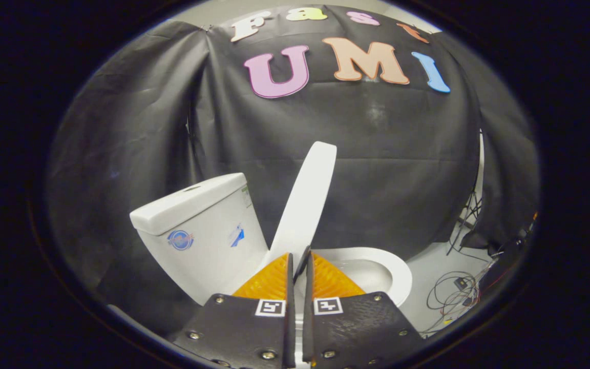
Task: Open the toilet lid.
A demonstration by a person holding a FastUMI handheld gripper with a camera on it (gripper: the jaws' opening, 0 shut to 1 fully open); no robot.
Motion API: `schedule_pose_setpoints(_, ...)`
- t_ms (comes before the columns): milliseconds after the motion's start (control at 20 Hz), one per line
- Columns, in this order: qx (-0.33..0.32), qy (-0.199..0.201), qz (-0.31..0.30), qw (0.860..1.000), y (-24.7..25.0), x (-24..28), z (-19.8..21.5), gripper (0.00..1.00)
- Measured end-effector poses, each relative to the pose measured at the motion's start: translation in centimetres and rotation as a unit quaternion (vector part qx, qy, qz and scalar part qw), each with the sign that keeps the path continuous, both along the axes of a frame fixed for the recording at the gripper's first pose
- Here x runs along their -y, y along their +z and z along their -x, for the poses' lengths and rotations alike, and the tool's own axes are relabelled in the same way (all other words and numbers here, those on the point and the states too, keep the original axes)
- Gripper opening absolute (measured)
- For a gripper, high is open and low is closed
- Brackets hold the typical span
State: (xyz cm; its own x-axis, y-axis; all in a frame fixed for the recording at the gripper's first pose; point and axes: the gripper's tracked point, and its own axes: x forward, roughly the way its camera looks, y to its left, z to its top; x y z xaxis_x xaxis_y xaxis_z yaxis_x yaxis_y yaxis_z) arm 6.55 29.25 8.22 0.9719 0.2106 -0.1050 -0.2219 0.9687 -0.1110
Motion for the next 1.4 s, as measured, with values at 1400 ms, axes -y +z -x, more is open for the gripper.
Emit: schedule_pose_setpoints(1400,0.027,0.083,-0.028,0.996,0.2,-9.3,1.6,0.06)
